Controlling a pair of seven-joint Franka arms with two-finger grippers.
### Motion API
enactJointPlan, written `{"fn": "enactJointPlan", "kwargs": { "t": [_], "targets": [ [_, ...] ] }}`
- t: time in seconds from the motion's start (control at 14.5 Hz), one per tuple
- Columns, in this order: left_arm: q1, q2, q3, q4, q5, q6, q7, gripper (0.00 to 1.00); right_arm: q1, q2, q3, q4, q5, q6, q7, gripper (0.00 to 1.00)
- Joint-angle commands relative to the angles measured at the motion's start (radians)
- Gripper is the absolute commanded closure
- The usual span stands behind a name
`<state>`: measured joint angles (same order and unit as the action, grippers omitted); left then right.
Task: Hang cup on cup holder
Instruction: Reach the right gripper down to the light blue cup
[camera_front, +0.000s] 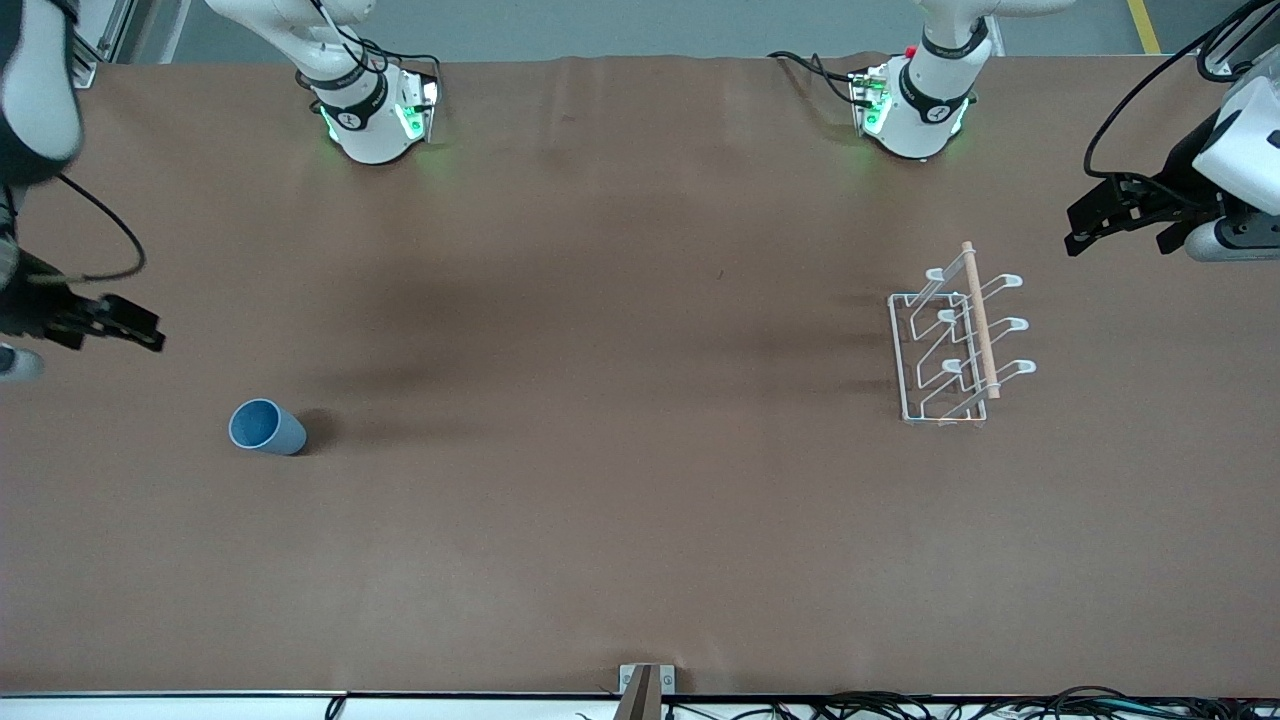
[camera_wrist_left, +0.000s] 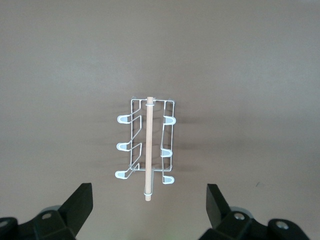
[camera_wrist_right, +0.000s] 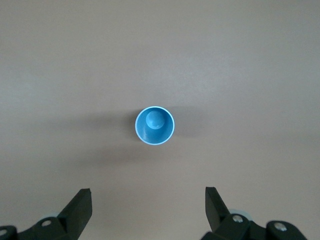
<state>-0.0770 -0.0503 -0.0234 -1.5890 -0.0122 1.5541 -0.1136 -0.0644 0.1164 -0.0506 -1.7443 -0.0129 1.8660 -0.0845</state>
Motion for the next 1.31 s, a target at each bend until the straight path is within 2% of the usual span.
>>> {"fn": "enactJointPlan", "kwargs": {
  "t": [0.0, 0.14, 0.41, 0.89, 0.96, 1.03, 1.24],
  "targets": [
    [-0.001, -0.005, -0.001, -0.002, 0.021, -0.008, -0.004, 0.00, 0.005, 0.057, -0.025, -0.037, -0.010, 0.067, -0.056, 0.00],
    [-0.001, -0.003, -0.001, -0.003, 0.021, -0.008, -0.004, 0.00, 0.005, 0.113, -0.031, -0.072, -0.010, 0.142, -0.075, 0.00],
    [-0.001, -0.002, -0.001, -0.009, 0.021, -0.006, -0.004, 0.00, -0.011, 0.227, -0.031, -0.176, -0.010, 0.411, -0.151, 0.00],
    [-0.003, -0.002, -0.001, -0.011, 0.021, -0.008, -0.003, 0.00, -0.018, 0.315, -0.031, -0.207, -0.009, 0.536, -0.162, 0.00],
    [-0.003, -0.002, -0.001, -0.011, 0.021, -0.008, -0.003, 0.00, -0.020, 0.324, -0.031, -0.205, -0.009, 0.536, -0.161, 0.03],
    [-0.003, -0.002, -0.001, -0.011, 0.021, -0.008, -0.003, 0.00, -0.020, 0.328, -0.029, -0.205, -0.007, 0.538, -0.161, 0.11],
    [-0.003, -0.002, -0.001, -0.011, 0.021, -0.008, -0.003, 0.00, -0.022, 0.342, -0.029, -0.201, -0.005, 0.536, -0.152, 0.42]
  ]
}}
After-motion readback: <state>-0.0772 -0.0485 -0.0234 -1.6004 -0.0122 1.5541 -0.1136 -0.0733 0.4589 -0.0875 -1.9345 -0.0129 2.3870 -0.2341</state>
